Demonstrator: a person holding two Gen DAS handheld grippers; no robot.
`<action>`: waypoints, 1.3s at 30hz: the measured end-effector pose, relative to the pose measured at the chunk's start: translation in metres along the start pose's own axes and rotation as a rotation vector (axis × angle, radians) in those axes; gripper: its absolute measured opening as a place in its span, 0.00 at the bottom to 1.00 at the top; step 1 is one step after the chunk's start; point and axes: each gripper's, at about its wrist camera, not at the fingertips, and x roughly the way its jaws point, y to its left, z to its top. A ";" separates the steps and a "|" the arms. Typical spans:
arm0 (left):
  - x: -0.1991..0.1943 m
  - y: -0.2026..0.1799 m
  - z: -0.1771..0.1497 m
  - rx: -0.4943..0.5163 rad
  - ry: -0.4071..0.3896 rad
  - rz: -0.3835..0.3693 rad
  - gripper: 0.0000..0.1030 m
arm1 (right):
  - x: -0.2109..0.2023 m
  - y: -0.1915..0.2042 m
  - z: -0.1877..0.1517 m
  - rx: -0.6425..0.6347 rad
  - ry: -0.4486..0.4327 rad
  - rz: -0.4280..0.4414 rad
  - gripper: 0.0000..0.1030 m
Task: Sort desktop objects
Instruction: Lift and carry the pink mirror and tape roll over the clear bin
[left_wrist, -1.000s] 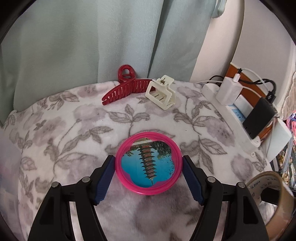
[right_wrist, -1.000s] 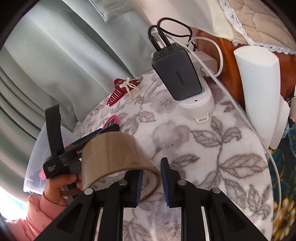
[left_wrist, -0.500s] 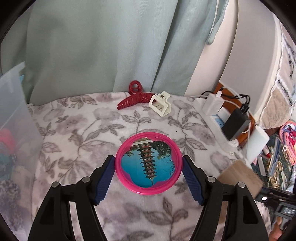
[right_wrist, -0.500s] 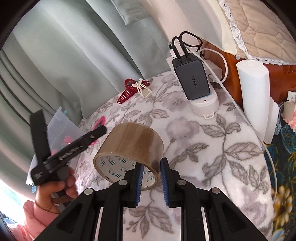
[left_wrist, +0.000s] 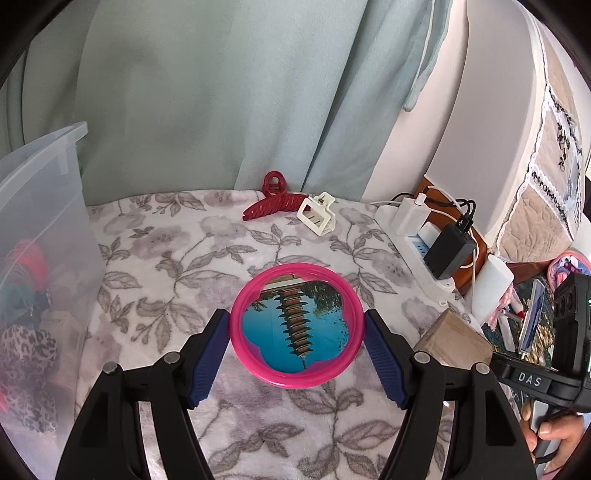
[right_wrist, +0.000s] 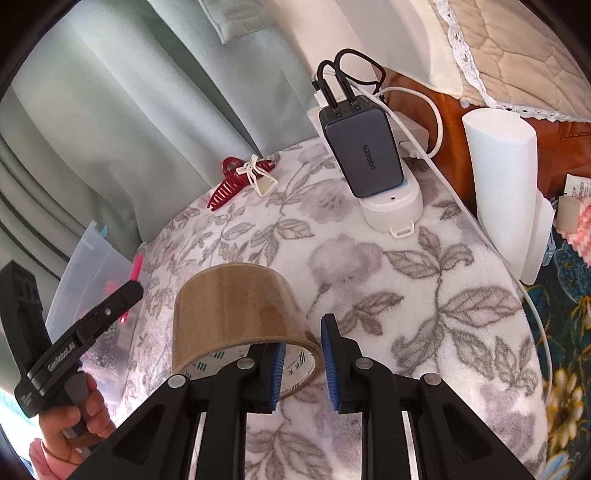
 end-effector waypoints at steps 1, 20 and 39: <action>-0.001 0.000 0.000 -0.001 -0.002 -0.001 0.72 | -0.001 0.001 0.000 0.002 -0.005 -0.001 0.19; -0.047 0.017 -0.008 -0.054 -0.073 -0.020 0.72 | -0.063 0.024 0.002 -0.104 -0.124 -0.054 0.15; -0.199 0.039 -0.005 -0.071 -0.453 -0.042 0.72 | -0.132 0.157 0.009 -0.318 -0.296 0.097 0.15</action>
